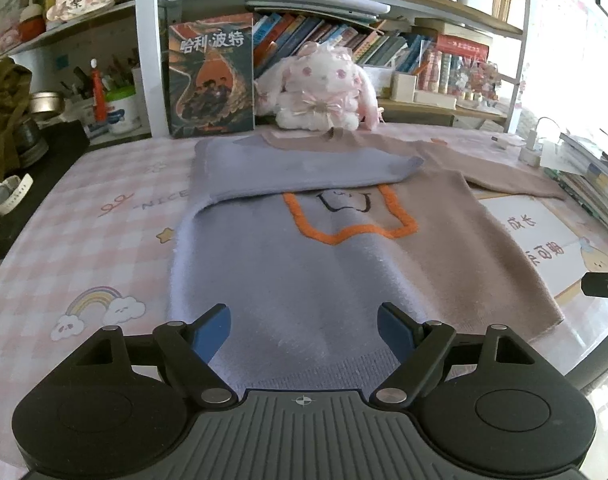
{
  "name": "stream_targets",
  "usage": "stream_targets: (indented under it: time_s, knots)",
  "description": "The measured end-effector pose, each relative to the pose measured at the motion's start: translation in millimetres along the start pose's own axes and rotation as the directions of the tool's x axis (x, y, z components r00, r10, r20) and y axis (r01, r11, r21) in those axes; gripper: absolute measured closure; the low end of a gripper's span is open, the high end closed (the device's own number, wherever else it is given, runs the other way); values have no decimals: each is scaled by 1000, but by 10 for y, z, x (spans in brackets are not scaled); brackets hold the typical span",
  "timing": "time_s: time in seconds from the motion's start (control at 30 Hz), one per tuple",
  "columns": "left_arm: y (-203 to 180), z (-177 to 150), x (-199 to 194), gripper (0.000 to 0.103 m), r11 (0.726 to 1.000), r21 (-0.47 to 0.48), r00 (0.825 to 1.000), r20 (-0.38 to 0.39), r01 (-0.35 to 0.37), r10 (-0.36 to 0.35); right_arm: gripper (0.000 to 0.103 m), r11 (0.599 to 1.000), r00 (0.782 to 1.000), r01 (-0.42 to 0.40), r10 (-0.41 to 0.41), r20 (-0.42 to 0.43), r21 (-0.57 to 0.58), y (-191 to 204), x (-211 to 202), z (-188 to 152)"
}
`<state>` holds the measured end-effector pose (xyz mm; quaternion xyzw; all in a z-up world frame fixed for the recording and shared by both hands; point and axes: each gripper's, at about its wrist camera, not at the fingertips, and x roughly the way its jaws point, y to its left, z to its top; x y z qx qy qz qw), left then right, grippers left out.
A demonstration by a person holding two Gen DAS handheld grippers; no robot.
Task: Fold clothes
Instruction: 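Move the right gripper toward the taupe sleeve cuff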
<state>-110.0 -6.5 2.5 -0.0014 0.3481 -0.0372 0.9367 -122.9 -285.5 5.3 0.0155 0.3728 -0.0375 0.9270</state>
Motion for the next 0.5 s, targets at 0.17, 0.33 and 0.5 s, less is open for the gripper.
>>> stream_targets:
  time_s: [0.17,0.33,0.5]
  knots:
    - [-11,17,26,20,1000,-5,1000,-1,5,-5,18,1000,1000,-2,2,4,-17,20,14,12]
    - [-57,45,72,20,1000,0,1000,-6,16,-16,18,1000,1000,6,-6,4,-21,-3,22,23]
    - [-133,85,135,20,1000,2,1000,-15,20,-20,18,1000,1000,14,-14,-1,-16,-63,60,46]
